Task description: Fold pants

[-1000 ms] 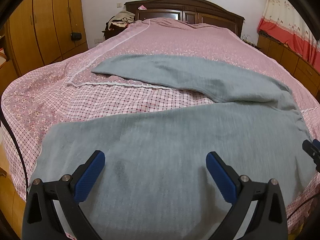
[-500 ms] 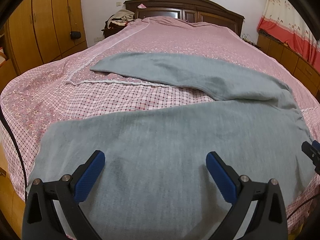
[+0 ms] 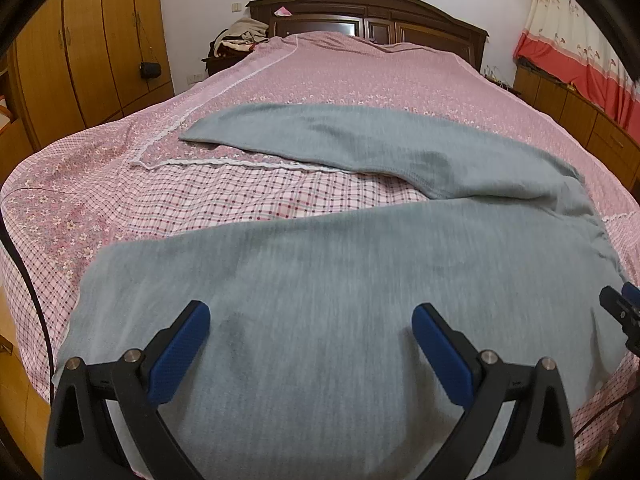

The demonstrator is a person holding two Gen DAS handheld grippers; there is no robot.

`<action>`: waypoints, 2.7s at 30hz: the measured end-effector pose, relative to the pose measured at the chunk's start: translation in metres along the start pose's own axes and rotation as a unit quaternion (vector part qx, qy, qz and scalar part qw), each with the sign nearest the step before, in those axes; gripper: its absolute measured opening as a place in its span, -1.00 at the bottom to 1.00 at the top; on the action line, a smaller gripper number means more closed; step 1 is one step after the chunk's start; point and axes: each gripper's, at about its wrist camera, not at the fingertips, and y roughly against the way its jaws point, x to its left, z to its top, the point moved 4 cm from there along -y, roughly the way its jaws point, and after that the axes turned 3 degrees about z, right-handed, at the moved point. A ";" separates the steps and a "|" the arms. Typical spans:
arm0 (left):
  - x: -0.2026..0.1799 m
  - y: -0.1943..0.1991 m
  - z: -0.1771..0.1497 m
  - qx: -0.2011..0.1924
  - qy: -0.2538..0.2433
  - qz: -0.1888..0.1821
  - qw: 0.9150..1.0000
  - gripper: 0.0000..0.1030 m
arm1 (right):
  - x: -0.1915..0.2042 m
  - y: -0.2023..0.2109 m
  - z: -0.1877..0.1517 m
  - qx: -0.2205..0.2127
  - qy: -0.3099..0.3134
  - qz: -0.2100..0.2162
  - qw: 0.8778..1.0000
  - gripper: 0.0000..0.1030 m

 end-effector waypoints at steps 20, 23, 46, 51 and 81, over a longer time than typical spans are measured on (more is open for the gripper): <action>-0.016 -0.001 0.034 0.003 -0.035 0.002 0.999 0.99 | -0.008 0.000 0.021 0.010 -0.003 -0.004 1.000 1.00; -0.022 -0.004 0.047 0.002 -0.046 0.000 0.999 0.99 | -0.012 -0.001 0.031 0.008 -0.001 -0.009 1.000 1.00; -0.067 -0.064 0.163 -0.010 -0.156 -0.015 0.988 0.99 | -0.048 -0.041 0.120 0.026 0.052 -0.039 0.998 1.00; -0.080 -0.082 0.179 -0.006 -0.172 -0.032 0.985 0.99 | -0.058 -0.063 0.138 0.034 0.042 -0.038 0.998 1.00; -0.083 -0.225 0.236 0.108 -0.209 -0.093 0.968 0.99 | -0.081 -0.162 0.185 0.103 0.063 -0.025 0.992 1.00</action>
